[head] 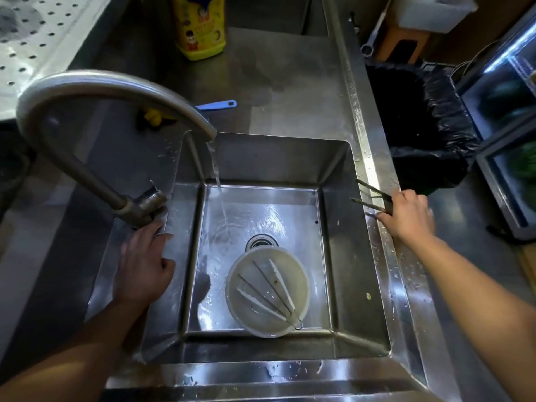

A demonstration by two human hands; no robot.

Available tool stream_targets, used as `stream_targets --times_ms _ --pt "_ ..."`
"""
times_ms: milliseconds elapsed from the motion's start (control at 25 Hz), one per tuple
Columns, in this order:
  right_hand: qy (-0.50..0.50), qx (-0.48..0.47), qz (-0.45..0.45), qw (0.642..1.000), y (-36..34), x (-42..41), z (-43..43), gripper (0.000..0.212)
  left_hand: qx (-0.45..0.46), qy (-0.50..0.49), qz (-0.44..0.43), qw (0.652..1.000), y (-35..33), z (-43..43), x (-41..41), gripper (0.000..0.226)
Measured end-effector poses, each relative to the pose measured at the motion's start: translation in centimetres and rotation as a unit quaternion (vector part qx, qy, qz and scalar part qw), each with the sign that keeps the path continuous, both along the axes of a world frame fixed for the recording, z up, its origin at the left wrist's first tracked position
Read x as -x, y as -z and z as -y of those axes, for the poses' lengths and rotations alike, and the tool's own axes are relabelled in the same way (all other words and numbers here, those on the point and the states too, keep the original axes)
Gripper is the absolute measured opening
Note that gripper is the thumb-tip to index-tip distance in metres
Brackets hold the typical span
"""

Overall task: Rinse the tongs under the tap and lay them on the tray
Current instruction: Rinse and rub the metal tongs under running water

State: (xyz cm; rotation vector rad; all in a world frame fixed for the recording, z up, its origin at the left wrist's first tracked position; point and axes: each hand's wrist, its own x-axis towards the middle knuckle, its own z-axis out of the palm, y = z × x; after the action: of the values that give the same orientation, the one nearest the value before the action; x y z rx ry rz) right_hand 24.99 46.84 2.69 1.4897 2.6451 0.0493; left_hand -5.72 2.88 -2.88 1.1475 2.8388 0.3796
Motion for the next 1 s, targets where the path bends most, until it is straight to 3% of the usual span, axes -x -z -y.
stream_targets --times_ms 200,480,600,760,840,880,960,1000 --pt "-0.015 -0.006 -0.016 1.000 -0.5 0.7 0.7 0.048 0.002 -0.009 -0.003 1.000 0.2 -0.1 0.2 0.057" --pt "-0.054 0.028 -0.100 0.993 -2.6 3.5 5.6 0.047 0.017 -0.007 0.001 1.000 1.3 0.3 0.7 0.056" --pt "-0.024 0.077 -0.155 0.985 -4.6 5.1 9.9 0.045 0.024 -0.019 0.030 0.999 0.5 0.0 0.2 0.055" --pt "0.058 0.221 -0.287 0.930 -6.8 7.3 17.5 0.040 -0.035 -0.030 0.063 0.997 -1.8 -0.9 -1.5 0.044" --pt "0.112 0.326 -0.361 0.867 -7.1 8.6 20.8 0.033 -0.091 -0.009 0.115 0.989 -3.8 -2.1 -3.0 0.032" --pt "0.138 0.388 -0.407 0.815 -7.0 9.3 22.4 0.031 -0.129 -0.014 0.231 0.964 -5.3 -3.2 -4.2 0.027" --pt "0.170 0.472 -0.466 0.729 -6.7 10.7 25.1 0.027 -0.179 -0.051 0.503 0.844 -8.2 -5.6 -7.6 0.020" --pt "0.177 0.491 -0.472 0.710 -6.6 11.3 26.1 0.025 -0.192 -0.078 0.592 0.779 -8.9 -6.6 -9.1 0.015"
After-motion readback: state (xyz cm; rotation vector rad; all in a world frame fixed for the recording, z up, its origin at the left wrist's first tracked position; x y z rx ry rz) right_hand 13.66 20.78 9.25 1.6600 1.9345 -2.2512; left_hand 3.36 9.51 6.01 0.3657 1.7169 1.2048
